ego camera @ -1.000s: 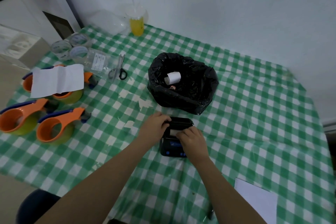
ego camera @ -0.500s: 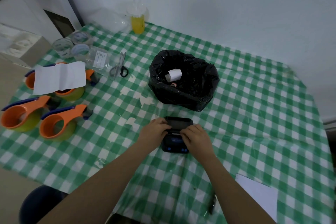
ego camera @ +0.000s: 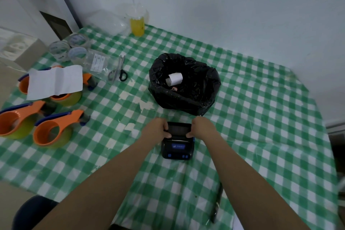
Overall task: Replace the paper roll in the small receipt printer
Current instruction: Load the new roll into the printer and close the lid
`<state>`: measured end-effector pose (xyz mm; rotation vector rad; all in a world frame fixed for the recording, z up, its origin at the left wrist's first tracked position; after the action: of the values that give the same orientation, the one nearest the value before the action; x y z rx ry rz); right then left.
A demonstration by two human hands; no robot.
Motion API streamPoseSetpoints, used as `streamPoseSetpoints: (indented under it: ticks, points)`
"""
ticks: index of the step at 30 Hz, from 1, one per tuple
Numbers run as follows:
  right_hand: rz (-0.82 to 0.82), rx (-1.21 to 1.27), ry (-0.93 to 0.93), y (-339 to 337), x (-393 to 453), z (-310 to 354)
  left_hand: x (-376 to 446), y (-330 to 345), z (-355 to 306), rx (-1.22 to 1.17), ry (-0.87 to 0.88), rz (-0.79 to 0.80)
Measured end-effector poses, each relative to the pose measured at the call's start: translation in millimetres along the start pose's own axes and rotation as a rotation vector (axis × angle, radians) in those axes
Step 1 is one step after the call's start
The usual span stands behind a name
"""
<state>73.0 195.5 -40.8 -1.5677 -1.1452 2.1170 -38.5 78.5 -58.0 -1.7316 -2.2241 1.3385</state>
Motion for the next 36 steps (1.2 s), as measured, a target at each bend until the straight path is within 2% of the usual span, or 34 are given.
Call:
streamPoseSetpoints:
  ticks: [4, 10, 16, 20, 25, 28, 33, 36]
  points:
    - [-0.008, -0.187, 0.041, -4.6, -3.7, 13.4, 4.1, -1.3, -3.6, 0.152, -0.058, 0.064]
    - [-0.062, -0.226, 0.000, -3.1, -3.8, 19.5, 12.3, 3.4, -18.8, 0.462, -0.038, 0.117]
    - [-0.054, -0.184, 0.030, 2.3, 1.0, 13.6, 13.9, 7.4, -15.6, 0.516, -0.032, 0.123]
    - [-0.071, -0.232, 0.013, 5.1, 5.9, 20.4, 12.2, 9.4, -12.7, 0.519, -0.044, 0.090]
    - [-0.056, -0.277, -0.028, -1.2, -0.5, 26.2, 9.2, 8.4, -19.0, 0.501, -0.073, 0.129]
    - [-0.117, -0.060, -0.031, 6.4, -10.0, 10.1, 3.7, 6.7, -9.1, 0.306, -0.027, 0.066]
    - [-0.319, 0.546, -0.032, 41.5, -35.2, -32.6, -27.1, 19.4, 9.9, -0.099, 0.111, -0.210]
    - [-0.355, 0.673, -0.094, 59.7, -49.8, -37.7, -44.1, 32.6, 16.1, -0.185, 0.128, -0.212]
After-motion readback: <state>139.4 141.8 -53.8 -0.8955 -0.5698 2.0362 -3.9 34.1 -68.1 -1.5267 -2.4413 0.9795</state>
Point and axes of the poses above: each hand's wrist, its own x-axis towards the middle knuckle, its own y-axis out of the palm, z = x × y, the point moved 6 cm from there along x, towards the middle knuckle, and after that the axes turned 9 degrees about y, right-handed, at the moved point
